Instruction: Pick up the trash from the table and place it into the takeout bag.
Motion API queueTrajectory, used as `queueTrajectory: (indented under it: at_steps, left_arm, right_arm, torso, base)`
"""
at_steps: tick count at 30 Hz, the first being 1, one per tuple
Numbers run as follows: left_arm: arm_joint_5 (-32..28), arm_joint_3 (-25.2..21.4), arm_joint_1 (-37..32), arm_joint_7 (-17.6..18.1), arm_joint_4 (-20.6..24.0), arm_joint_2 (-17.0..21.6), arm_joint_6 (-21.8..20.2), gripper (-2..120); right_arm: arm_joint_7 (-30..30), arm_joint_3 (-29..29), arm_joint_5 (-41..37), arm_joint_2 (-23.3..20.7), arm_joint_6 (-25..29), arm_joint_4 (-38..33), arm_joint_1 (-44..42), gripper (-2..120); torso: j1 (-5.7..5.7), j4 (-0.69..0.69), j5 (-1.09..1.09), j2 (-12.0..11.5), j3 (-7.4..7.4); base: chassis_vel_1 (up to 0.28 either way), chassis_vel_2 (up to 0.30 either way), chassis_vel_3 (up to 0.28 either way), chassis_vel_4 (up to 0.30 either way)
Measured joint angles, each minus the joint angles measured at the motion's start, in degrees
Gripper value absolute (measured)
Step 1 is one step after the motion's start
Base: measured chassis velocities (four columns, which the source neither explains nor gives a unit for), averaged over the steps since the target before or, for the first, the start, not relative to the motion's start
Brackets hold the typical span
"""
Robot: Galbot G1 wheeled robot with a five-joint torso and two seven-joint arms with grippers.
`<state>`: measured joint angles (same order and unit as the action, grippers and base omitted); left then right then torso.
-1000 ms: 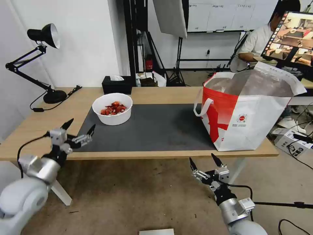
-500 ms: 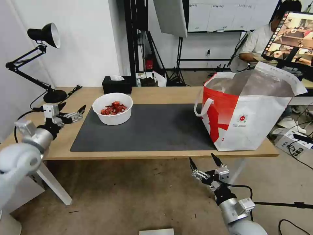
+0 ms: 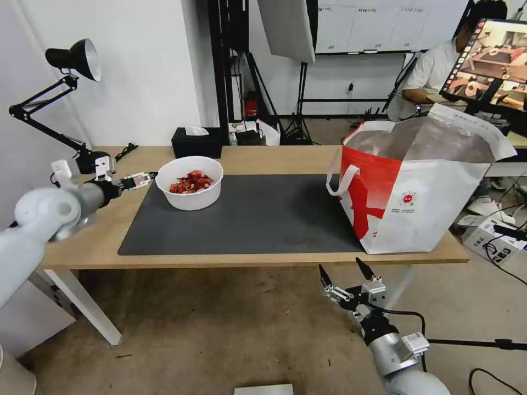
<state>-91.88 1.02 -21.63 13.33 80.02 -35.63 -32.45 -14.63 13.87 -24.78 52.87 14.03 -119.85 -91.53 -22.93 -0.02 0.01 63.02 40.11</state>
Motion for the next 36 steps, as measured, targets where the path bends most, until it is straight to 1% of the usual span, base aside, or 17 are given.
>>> queueTrajectory:
  at_steps: [3, 4, 6, 8, 12, 21, 30, 36]
  left_arm:
    - [-1.00, 2.98, 3.94, 0.59, -4.78, -2.38, -0.62, 100]
    - [-1.00, 2.98, 3.94, 0.59, -4.78, -2.38, -0.62, 100]
    - [-0.89, 4.90, 5.69, 0.60, -6.99, -3.52, -0.67, 100]
    - [0.50, 6.64, 7.01, 0.54, -8.72, -4.54, -0.63, 100]
    - [2.26, 8.42, 7.95, 0.44, -10.06, -5.51, -0.41, 100]
    - [4.02, 10.63, 8.99, 0.46, -10.96, -6.74, -0.22, 100]
    - [4.15, 11.56, 9.68, 2.41, -11.55, -7.81, -1.32, 100]
    - [4.20, 12.19, 9.66, 2.82, -11.36, -7.97, -1.52, 100]
  right_arm:
    - [0.00, 0.00, 0.00, 0.00, 0.00, 0.00, 0.00, 100]
    - [0.00, 0.00, 0.00, 0.00, 0.00, 0.00, 0.00, 100]
    - [0.00, 0.00, 0.00, 0.00, 0.00, 0.00, 0.00, 100]
    - [0.00, 0.00, 0.00, 0.00, 0.00, 0.00, 0.00, 100]
    - [0.00, 0.00, 0.00, 0.00, 0.00, 0.00, 0.00, 100]
    - [0.00, 0.00, 0.00, 0.00, 0.00, 0.00, 0.00, 100]
    - [0.00, 0.00, 0.00, 0.00, 0.00, 0.00, 0.00, 100]
    - [0.00, 0.00, 0.00, 0.00, 0.00, 0.00, 0.00, 100]
  torso:
    - [0.00, 0.01, 0.00, 0.00, 0.00]
    - [0.00, 0.01, 0.00, 0.00, 0.00]
    - [0.00, 0.02, -0.01, 0.00, 0.00]
    - [0.00, 0.01, 0.00, 0.00, 0.00]
    - [0.00, 0.02, -0.01, 0.00, 0.00]
    - [0.01, 0.02, -0.01, 0.00, 0.00]
    - [0.01, 0.02, -0.01, 0.01, 0.00]
    - [0.01, 0.02, -0.01, 0.00, 0.00]
  base:
    - [0.000, 0.000, 0.000, 0.000]
    - [0.000, 0.000, 0.000, 0.000]
    - [0.000, 0.000, 0.000, 0.000]
    - [0.000, 0.000, 0.000, 0.000]
    - [0.000, 0.000, 0.000, 0.000]
    - [0.000, 0.000, 0.000, 0.000]
    - [0.000, 0.000, 0.000, 0.000]
    - [0.000, 0.000, 0.000, 0.000]
